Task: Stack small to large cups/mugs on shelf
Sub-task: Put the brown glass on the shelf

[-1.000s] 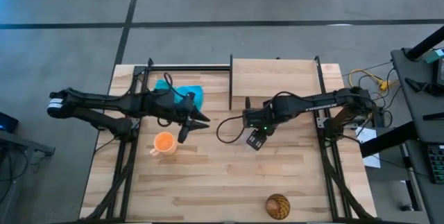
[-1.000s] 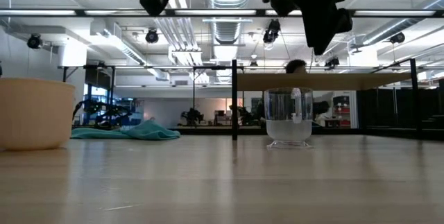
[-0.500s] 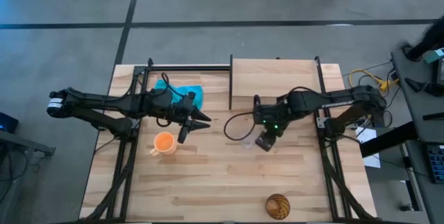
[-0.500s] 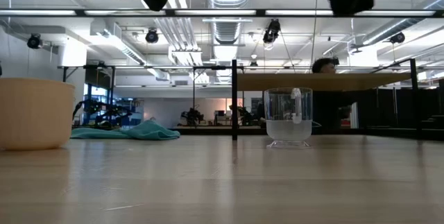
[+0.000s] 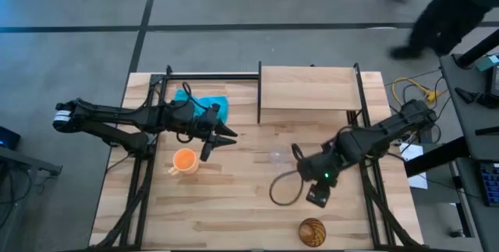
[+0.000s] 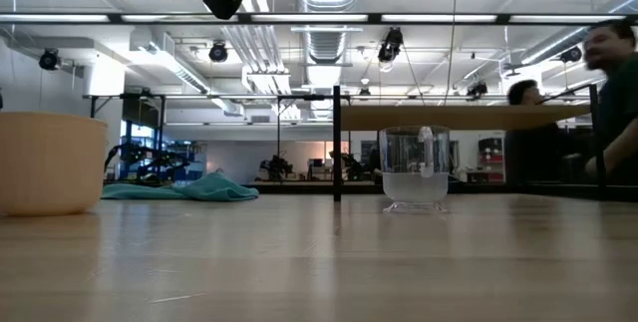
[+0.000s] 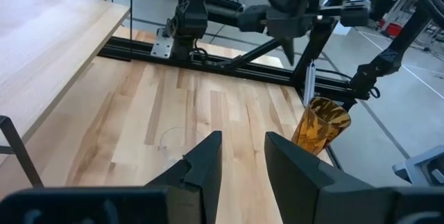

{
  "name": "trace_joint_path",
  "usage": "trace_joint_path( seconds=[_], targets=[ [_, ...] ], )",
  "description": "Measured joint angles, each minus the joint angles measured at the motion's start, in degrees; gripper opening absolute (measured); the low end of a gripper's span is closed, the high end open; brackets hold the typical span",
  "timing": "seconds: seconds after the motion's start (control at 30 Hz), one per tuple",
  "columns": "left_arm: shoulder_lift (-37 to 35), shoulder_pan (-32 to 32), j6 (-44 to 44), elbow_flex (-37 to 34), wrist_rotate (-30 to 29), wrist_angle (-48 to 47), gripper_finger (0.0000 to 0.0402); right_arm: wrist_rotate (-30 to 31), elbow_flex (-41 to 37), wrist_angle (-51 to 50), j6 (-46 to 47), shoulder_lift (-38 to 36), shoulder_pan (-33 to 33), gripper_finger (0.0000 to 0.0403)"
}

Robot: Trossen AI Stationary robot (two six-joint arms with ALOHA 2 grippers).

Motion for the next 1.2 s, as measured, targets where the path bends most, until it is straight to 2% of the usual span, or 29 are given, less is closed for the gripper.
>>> trace_joint_path(
  seconds=[0.23, 0.3, 0.43, 0.63, 0.87, 1.2],
  targets=[
    [0.0, 0.0, -0.1, 0.0, -0.5, 0.7, 0.0095, 0.5, 0.0, 0.6, 9.7, 0.1, 6.4, 0.0123],
    [0.0, 0.0, -0.2, 0.0, -1.4, 0.7, 0.0095, 2.3, -0.1, 1.6, 11.6, 0.4, 8.0, 0.0123],
    [0.0, 0.0, -0.2, 0.0, -2.7, 2.6, 0.0095, 6.7, -0.2, 5.8, 12.2, 2.1, 10.7, 0.0123],
    [0.0, 0.0, -0.2, 0.1, -2.9, 5.1, 0.0095, 7.8, -0.2, 9.7, 12.3, 7.8, 13.7, 0.0123],
    [-0.2, 0.0, -0.3, 1.1, -2.8, 5.0, 0.0095, 7.9, -0.1, 9.0, 13.9, 13.7, 14.3, 0.0123],
    [-1.1, 0.0, -0.3, 1.4, -2.8, 5.0, 0.0095, 7.9, -0.1, 9.0, 13.2, 16.2, 14.4, 0.0115]
  ],
)
